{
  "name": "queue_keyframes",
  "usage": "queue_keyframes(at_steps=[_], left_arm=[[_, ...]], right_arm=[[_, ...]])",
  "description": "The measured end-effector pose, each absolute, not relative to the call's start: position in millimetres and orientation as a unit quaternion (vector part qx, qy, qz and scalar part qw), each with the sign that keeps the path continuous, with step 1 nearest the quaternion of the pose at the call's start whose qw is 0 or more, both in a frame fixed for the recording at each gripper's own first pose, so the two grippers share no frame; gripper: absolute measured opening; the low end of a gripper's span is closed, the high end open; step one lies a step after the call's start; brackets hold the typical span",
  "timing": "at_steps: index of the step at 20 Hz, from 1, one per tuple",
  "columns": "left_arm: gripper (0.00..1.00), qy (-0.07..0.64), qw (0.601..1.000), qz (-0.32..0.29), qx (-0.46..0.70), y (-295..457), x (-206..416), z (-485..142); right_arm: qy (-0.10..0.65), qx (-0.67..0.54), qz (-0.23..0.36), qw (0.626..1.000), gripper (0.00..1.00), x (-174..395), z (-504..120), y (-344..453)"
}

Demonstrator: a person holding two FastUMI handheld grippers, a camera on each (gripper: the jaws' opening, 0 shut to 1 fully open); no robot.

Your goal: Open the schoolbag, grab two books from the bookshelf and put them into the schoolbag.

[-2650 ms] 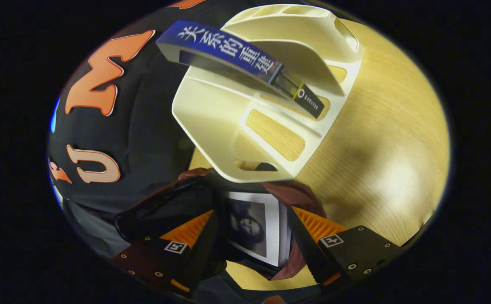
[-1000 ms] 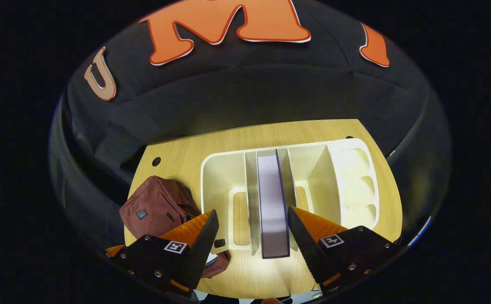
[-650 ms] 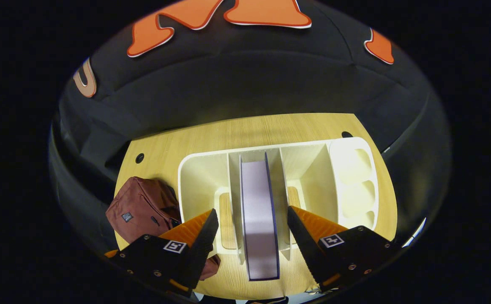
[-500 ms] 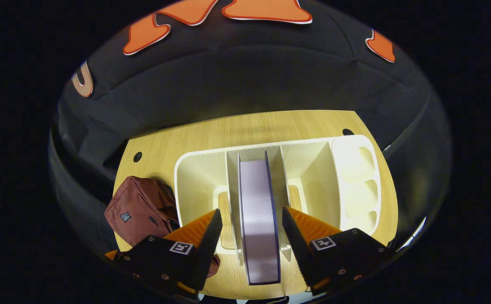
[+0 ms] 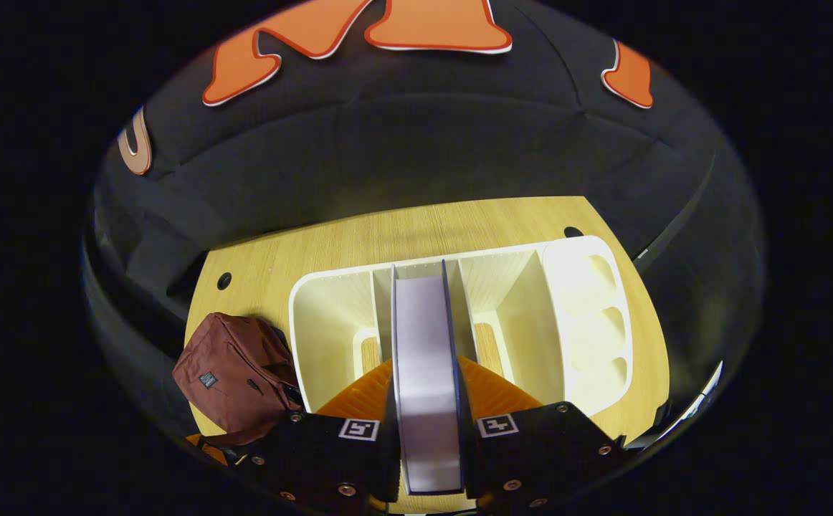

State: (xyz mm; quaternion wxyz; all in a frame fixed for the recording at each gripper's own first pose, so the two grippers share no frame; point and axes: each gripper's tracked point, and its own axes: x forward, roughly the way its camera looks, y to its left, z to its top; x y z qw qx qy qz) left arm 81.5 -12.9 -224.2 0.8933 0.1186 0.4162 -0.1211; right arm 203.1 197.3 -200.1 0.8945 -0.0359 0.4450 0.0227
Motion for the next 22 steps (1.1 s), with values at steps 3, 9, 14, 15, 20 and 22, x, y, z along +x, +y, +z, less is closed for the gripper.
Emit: queue_keyframes(at_steps=[3, 9, 14, 15, 20, 22], left_arm=[[0.01, 0.414, 0.895, -0.126, 0.112, -12, 80, -218], [0.01, 0.404, 0.894, -0.145, 0.131, -11, 80, -216], [0.01, 0.402, 0.892, -0.161, 0.132, -11, 83, -218], [0.01, 0.400, 0.892, -0.165, 0.133, -11, 83, -218], [0.01, 0.392, 0.890, -0.182, 0.147, -8, 86, -216], [0.01, 0.388, 0.889, -0.190, 0.154, -8, 86, -214]], right_arm=[[0.409, -0.034, 0.021, 0.912, 0.35, 196, -170, 191], [0.331, -0.013, 0.029, 0.943, 0.34, 171, -94, 183], [0.294, 0.036, 0.048, 0.954, 0.34, 121, -59, 176], [0.291, 0.053, 0.056, 0.954, 0.34, 105, -54, 173], [0.322, 0.165, 0.094, 0.928, 0.34, 31, -82, 164], [0.339, 0.207, 0.098, 0.912, 0.34, 11, -107, 157]])
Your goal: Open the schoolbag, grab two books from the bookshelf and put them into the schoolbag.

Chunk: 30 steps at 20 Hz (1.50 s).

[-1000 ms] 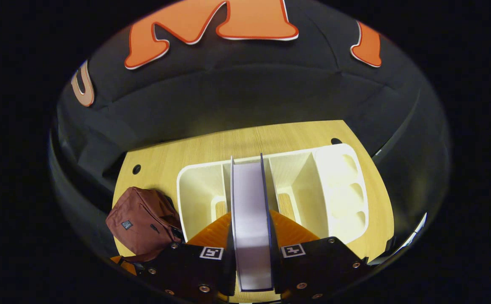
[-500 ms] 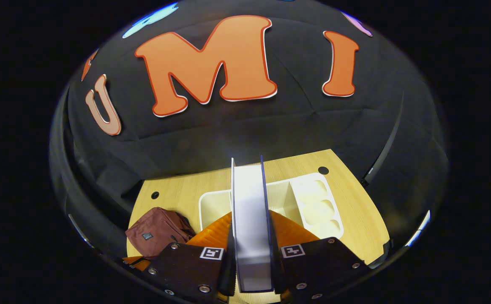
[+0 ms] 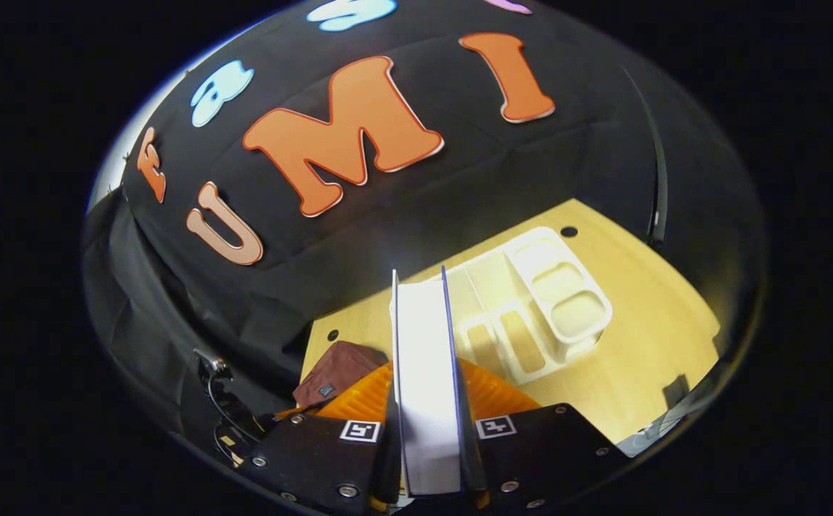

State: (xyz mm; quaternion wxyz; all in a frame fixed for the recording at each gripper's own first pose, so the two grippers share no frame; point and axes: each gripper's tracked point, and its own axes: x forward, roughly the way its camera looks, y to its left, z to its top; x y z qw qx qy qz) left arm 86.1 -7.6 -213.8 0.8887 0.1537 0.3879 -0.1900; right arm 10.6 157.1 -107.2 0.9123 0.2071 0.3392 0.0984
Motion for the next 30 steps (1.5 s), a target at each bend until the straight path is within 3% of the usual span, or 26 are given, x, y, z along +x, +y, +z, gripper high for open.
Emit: queue_keyframes(at_steps=[6, 13, 20, 30], left_arm=[[0.01, 0.376, 0.884, -0.206, 0.184, -10, 88, -210], [0.01, 0.357, 0.886, -0.218, 0.200, -19, 88, -196], [0.01, 0.339, 0.893, -0.218, 0.200, -27, 89, -176], [0.01, 0.336, 0.886, -0.250, 0.200, -56, 80, -163]], right_arm=[[0.385, 0.357, 0.121, 0.842, 0.34, -33, -182, 172], [0.406, 0.467, 0.131, 0.774, 0.34, -31, -254, 230], [0.393, 0.516, 0.137, 0.749, 0.34, 3, -295, 299], [0.368, 0.522, 0.131, 0.758, 0.34, 46, -306, 370]])
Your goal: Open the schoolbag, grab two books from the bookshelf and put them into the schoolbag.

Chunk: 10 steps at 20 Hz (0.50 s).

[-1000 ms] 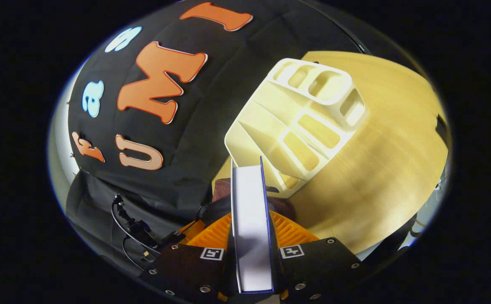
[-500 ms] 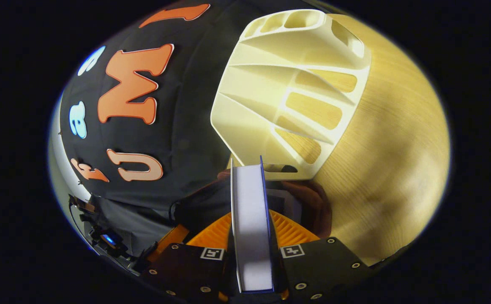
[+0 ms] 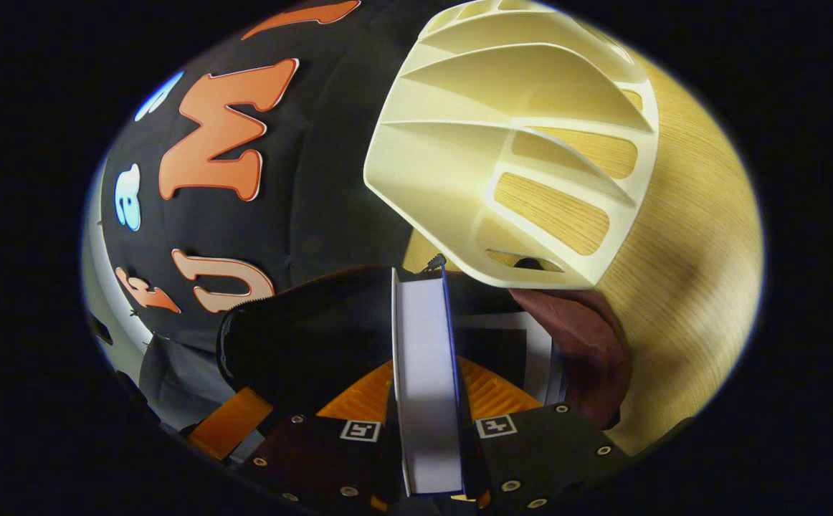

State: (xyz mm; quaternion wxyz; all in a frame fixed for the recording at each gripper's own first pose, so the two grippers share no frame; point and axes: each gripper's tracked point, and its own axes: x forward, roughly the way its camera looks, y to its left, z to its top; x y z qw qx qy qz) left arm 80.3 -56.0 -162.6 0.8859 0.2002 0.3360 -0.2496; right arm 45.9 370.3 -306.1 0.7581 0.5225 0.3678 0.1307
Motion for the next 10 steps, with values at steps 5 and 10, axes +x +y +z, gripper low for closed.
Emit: queue_keyframes(at_steps=[5, 10], left_arm=[[0.01, 0.338, 0.882, -0.259, 0.203, -61, 80, -165], [0.01, 0.349, 0.883, -0.262, 0.174, -57, 79, -173]], right_arm=[[0.388, 0.497, 0.137, 0.764, 0.34, 39, -318, 398], [0.414, 0.488, 0.146, 0.754, 0.34, 29, -325, 407]])
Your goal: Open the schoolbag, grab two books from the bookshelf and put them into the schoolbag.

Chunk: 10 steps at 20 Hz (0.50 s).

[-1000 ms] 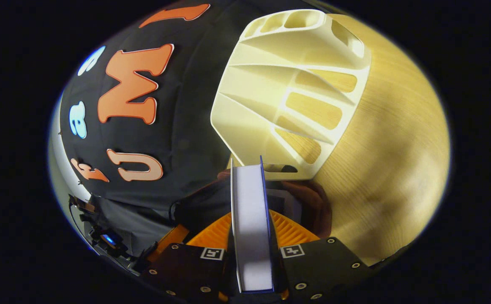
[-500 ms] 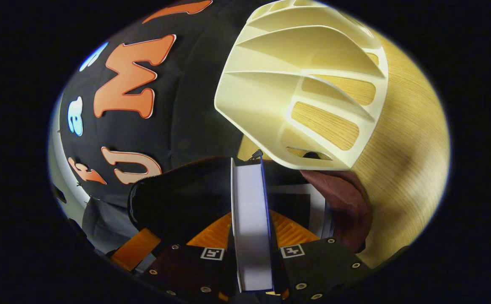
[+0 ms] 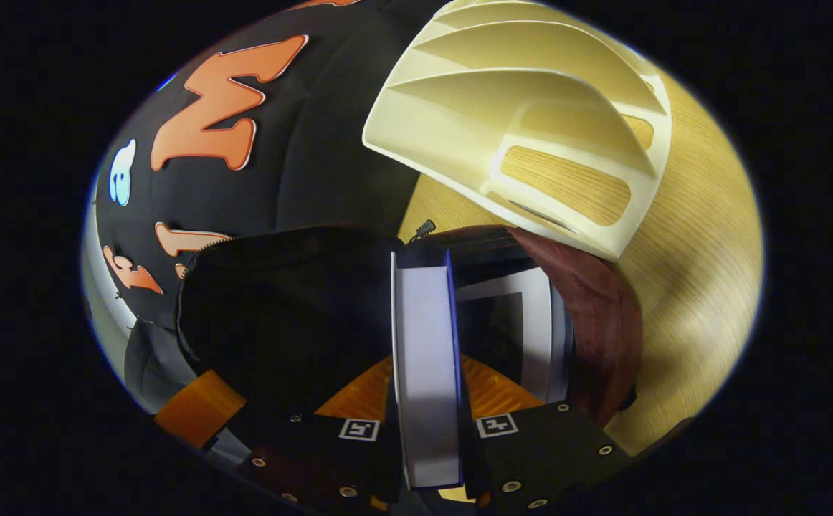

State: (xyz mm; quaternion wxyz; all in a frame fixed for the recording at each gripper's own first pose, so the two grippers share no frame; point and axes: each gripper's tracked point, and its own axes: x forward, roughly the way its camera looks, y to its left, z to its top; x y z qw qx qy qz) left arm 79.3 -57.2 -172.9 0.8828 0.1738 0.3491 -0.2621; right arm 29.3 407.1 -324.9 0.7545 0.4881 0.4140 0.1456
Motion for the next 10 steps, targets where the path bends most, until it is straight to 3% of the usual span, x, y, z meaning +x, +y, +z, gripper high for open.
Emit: queue_keyframes(at_steps=[2, 5, 6, 7, 8, 10], left_arm=[[0.01, 0.354, 0.883, -0.259, 0.170, -52, 79, -176], [0.01, 0.360, 0.885, -0.243, 0.166, -36, 76, -182], [0.00, 0.363, 0.885, -0.242, 0.161, -35, 73, -184], [0.01, 0.367, 0.884, -0.242, 0.157, -34, 70, -188], [0.01, 0.371, 0.883, -0.244, 0.152, -34, 67, -191], [0.01, 0.376, 0.883, -0.244, 0.140, -35, 61, -192]], right_arm=[[0.445, 0.473, 0.138, 0.748, 0.39, 20, -336, 406], [0.499, 0.415, 0.122, 0.751, 0.58, -2, -362, 393], [0.514, 0.394, 0.119, 0.752, 0.51, -9, -368, 386], [0.522, 0.380, 0.117, 0.755, 0.91, -14, -372, 380], [0.520, 0.373, 0.117, 0.760, 0.96, -14, -366, 378], [0.514, 0.371, 0.106, 0.766, 0.98, -15, -355, 360]])
